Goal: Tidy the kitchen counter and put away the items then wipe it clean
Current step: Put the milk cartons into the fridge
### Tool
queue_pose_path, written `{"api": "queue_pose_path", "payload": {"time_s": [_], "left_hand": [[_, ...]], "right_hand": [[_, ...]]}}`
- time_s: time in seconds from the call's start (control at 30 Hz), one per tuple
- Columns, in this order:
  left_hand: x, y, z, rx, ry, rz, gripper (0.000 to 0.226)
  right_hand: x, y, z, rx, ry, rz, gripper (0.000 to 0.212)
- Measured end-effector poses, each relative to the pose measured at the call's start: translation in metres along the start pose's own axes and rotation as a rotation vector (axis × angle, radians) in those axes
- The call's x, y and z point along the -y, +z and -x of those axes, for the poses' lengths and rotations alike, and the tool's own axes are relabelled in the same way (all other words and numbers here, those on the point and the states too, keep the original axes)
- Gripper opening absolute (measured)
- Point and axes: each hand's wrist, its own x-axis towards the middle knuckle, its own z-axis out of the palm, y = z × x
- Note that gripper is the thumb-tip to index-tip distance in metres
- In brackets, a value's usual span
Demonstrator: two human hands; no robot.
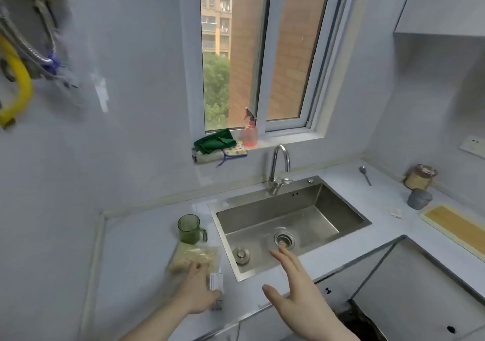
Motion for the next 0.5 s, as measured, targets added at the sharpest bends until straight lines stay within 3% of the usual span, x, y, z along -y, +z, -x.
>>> {"api": "queue_pose_path", "payload": {"time_s": [0.13, 0.33, 0.5], "left_hand": [[0.000, 0.011, -0.020, 0.073, -0.065, 0.027, 0.098], [0.013, 0.034, -0.045, 0.098, -0.071, -0.037, 0.072], [0.008, 0.038, -0.047, 0.128, -0.020, -0.024, 0.074]], "right_hand": [[0.005, 0.006, -0.019, 0.013, 0.059, 0.000, 0.069], [0.003, 0.022, -0.026, 0.018, 0.122, 0.010, 0.069], [-0.006, 0.036, -0.012, 0.024, 0.174, 0.013, 0.068]]}}
